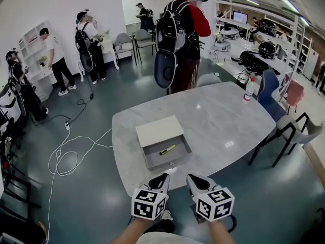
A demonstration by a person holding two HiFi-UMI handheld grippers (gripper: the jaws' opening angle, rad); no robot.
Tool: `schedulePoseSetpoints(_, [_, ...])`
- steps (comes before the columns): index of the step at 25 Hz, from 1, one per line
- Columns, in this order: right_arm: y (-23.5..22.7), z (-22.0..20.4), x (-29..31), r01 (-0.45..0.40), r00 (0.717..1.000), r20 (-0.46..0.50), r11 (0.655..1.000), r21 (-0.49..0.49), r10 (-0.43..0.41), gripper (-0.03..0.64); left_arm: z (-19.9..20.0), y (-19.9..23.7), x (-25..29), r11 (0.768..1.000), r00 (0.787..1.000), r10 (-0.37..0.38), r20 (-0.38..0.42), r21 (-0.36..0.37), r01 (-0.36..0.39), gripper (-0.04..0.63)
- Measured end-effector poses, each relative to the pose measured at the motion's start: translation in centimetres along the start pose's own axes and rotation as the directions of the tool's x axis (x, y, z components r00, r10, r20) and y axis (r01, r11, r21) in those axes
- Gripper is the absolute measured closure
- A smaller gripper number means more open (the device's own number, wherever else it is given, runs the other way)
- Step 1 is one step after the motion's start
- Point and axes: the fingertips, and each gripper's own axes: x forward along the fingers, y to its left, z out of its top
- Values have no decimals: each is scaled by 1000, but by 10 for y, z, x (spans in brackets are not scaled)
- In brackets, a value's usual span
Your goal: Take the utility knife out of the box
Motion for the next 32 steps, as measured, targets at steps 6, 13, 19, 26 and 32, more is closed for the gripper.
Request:
schedulePoseSetpoints(6, [-14,18,41,10,1000,-28,1000,-3,-10,612,15,34,31,1000,1000,-12,-21,-7,12,572])
schedulePoseSetpoints(13, [-23,34,85,31,998,-56,999,-13,-31,612,26,72,61,999,998,-35,-52,3,35,572])
schedulePoseSetpoints(19, [-32,40,115,44,995,-91,999,-24,-46,612,27,93,87,998,994,-61,-93,24,63,571])
schedulePoseSetpoints(26, [-40,43,141,45,989,-142,998,-45,-51,612,22,113,118,989,982,-75,-175,111,95,571])
schedulePoseSetpoints(32, [-41,45,159,15,986,-166,998,-56,-24,612,13,127,134,980,968,-61,-243,169,105,571])
